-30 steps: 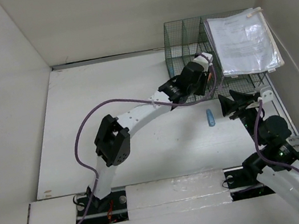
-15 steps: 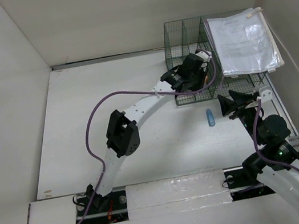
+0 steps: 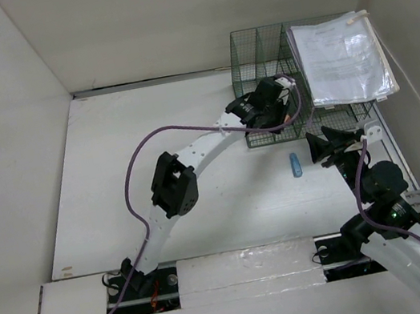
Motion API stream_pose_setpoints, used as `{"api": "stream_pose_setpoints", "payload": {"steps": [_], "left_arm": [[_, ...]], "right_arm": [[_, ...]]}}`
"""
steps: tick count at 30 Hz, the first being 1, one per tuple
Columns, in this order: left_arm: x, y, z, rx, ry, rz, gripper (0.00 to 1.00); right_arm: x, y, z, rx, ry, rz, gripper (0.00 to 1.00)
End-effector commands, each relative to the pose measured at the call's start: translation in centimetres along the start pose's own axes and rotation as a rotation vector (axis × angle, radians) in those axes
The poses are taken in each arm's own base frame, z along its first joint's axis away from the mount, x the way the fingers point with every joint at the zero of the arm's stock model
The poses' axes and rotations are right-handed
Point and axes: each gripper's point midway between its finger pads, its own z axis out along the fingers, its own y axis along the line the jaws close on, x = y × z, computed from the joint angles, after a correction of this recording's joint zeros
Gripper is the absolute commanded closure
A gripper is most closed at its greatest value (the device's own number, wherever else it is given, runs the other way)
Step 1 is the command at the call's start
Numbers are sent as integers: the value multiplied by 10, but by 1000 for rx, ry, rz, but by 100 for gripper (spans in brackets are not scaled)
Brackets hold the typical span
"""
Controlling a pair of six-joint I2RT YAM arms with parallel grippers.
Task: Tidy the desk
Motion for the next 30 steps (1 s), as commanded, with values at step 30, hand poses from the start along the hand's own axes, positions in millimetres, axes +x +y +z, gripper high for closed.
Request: {"api": "stream_pose_setpoints", "payload": {"steps": [30], "left_arm": [[-67, -13, -46, 111, -252, -78, 59]], "right_arm": [[-8, 1, 2, 0, -29, 9, 45]]}}
